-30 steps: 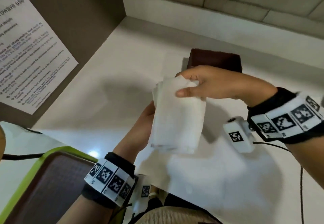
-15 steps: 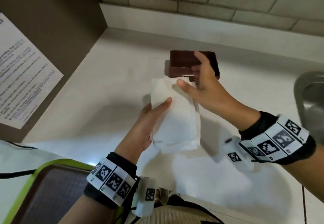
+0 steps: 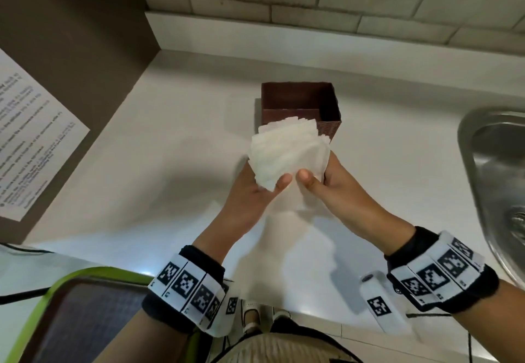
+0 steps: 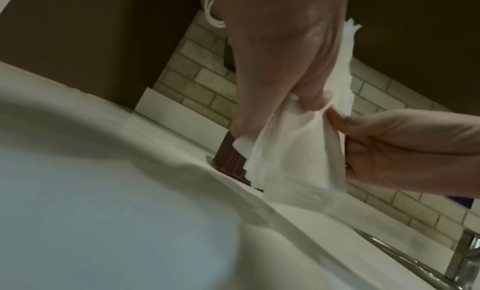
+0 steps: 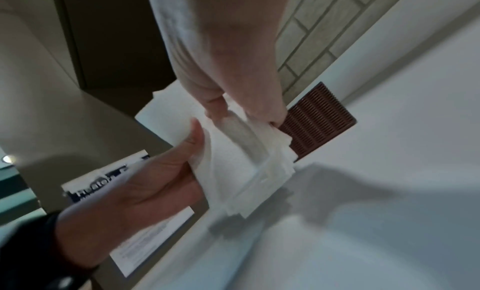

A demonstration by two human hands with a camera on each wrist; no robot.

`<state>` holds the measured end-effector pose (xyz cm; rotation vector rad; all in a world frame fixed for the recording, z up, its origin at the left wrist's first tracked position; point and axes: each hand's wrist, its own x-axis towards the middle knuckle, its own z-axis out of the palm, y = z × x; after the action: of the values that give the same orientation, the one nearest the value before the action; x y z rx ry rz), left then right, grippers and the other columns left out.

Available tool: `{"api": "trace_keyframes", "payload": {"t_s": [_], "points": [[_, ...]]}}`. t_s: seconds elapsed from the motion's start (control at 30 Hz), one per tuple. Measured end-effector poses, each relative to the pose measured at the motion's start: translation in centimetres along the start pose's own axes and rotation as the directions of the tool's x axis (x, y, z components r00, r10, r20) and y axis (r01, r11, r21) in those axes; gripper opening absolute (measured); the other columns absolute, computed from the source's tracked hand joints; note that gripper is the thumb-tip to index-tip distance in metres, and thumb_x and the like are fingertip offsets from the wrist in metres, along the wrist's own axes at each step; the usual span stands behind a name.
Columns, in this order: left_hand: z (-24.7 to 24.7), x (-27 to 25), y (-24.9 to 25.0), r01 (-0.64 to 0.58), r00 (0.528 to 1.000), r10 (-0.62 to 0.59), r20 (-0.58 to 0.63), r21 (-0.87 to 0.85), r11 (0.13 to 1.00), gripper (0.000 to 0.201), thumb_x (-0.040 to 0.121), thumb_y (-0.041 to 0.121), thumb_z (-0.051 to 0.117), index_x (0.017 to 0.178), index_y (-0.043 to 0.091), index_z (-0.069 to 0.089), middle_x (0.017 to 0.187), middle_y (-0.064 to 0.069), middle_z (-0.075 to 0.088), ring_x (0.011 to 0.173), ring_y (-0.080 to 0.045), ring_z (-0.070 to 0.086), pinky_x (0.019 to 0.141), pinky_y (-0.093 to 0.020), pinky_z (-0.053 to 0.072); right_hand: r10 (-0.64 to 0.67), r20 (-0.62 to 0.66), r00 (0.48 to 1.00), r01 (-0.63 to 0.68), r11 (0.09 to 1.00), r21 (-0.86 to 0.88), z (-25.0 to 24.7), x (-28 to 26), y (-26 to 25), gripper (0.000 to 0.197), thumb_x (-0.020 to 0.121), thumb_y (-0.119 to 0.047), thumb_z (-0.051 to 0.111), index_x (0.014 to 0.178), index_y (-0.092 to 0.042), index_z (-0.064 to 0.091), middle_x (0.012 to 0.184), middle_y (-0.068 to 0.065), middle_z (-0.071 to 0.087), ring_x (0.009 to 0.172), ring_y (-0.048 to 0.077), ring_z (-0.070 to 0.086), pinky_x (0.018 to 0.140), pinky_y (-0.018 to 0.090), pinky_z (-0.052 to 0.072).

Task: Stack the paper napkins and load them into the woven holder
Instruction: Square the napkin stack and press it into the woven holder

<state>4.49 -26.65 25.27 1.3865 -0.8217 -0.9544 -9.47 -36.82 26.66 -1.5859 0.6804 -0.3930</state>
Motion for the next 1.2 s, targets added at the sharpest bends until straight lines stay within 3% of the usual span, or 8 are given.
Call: {"api": "trace_keyframes", "payload": {"t_s": [0.13, 0.3, 0.47, 0.67, 0.8, 0.93, 1.13, 1.2], "points": [[0.1, 0.3, -1.4, -0.052, 0.998, 0.052, 0.036, 0.012, 0.999, 0.039, 0.081, 0.004, 0.074, 0.115, 0.019, 0.059, 0.108, 0.01, 0.068, 0.097, 0.007, 0.065, 0.082, -0.013, 0.051, -0.004, -0.002, 1.0, 0.004, 0.997, -0.077, 0.8, -0.1, 2.8, 0.055, 0.095, -0.01, 0.057, 0.141, -0.022, 0.029, 0.135, -0.014, 0.049, 0.117, -0.02, 0.047, 0.1, 0.009, 0.041], [0.9, 0.8, -2.2, -0.008, 0.999, 0.004, 0.045, 0.094, 0.996, 0.037, 0.087, 0.003, 0.067, 0.117, 0.021, 0.055, 0.102, 0.029, 0.069, 0.095, 0.015, 0.062, 0.08, -0.007, 0.047, 0.002, -0.115, 0.993, -0.011, 0.997, -0.077, 2.1, 0.6, 3.5, 0.047, 0.094, -0.011, 0.061, 0.132, -0.026, 0.037, 0.123, -0.025, 0.05, 0.106, -0.03, 0.045, 0.092, 0.0, 0.039], [0.3, 0.9, -1.6, 0.233, 0.965, -0.201, -0.165, 0.199, 0.952, 0.069, 0.071, 0.067, 0.06, 0.127, 0.027, 0.058, 0.118, 0.004, 0.07, 0.106, -0.015, 0.067, 0.093, -0.041, 0.055, 0.063, -0.182, 0.981, -0.079, 0.994, -0.082, 1.8, 0.2, 1.6, 0.039, 0.098, -0.037, 0.05, 0.13, -0.017, 0.044, 0.123, -0.002, 0.06, 0.113, 0.009, 0.061, 0.092, 0.026, 0.051], [0.6, 1.1, 0.8, 0.362, 0.896, -0.419, -0.148, -0.304, 0.881, 0.044, 0.088, 0.04, 0.068, 0.123, 0.014, 0.064, 0.109, -0.008, 0.076, 0.095, -0.024, 0.074, 0.073, -0.034, 0.061, 0.142, -0.115, 0.983, -0.137, 0.989, 0.05, 2.2, -0.2, -0.7, 0.043, 0.096, -0.048, 0.049, 0.131, -0.023, 0.05, 0.124, -0.005, 0.065, 0.112, 0.011, 0.064, 0.096, 0.034, 0.053], [0.6, 1.2, 1.9, 0.144, 0.891, -0.334, -0.308, -0.505, 0.851, 0.048, 0.092, 0.041, 0.062, 0.13, 0.011, 0.058, 0.118, -0.01, 0.072, 0.107, -0.028, 0.071, 0.077, -0.038, 0.062, 0.226, -0.063, 0.972, -0.197, 0.932, 0.305, 1.9, -0.3, -0.8, 0.056, 0.09, -0.052, 0.054, 0.135, -0.019, 0.051, 0.127, -0.001, 0.067, 0.116, 0.016, 0.065, 0.1, 0.038, 0.051], [1.5, 0.3, 3.7, -0.047, 0.953, -0.137, -0.269, -0.581, 0.812, 0.049, 0.099, 0.036, 0.053, 0.141, 0.012, 0.046, 0.133, -0.015, 0.064, 0.12, -0.029, 0.063, 0.098, -0.048, 0.053, 0.112, -0.003, 0.994, -0.08, 0.729, 0.68, 3.5, 0.0, -1.8, 0.065, 0.092, -0.054, 0.039, 0.145, -0.016, 0.043, 0.144, 0.006, 0.056, 0.133, 0.022, 0.052, 0.112, 0.044, 0.038], [1.7, 0.2, 4.6, -0.16, 0.94, -0.038, -0.338, -0.536, 0.829, 0.047, 0.091, 0.03, 0.065, 0.135, 0.017, 0.053, 0.132, -0.014, 0.064, 0.122, -0.03, 0.062, 0.102, -0.057, 0.047, 0.167, -0.173, 0.971, -0.004, 0.732, 0.682, 3.8, 1.1, -2.5, 0.093, 0.076, -0.058, 0.07, 0.149, -0.015, 0.031, 0.143, 0.01, 0.055, 0.132, 0.026, 0.053, 0.109, 0.05, 0.042], [2.0, 0.1, 4.7, -0.134, 0.947, -0.053, -0.317, -0.538, 0.832, 0.049, 0.093, 0.03, 0.064, 0.137, 0.013, 0.051, 0.133, -0.014, 0.064, 0.121, -0.031, 0.062, 0.102, -0.057, 0.047, 0.119, -0.143, 0.983, 0.005, 0.747, 0.664, 4.2, 0.8, -2.5, 0.073, 0.084, -0.047, 0.063, 0.145, -0.014, 0.041, 0.14, 0.009, 0.058, 0.129, 0.025, 0.056, 0.106, 0.045, 0.046]]}}
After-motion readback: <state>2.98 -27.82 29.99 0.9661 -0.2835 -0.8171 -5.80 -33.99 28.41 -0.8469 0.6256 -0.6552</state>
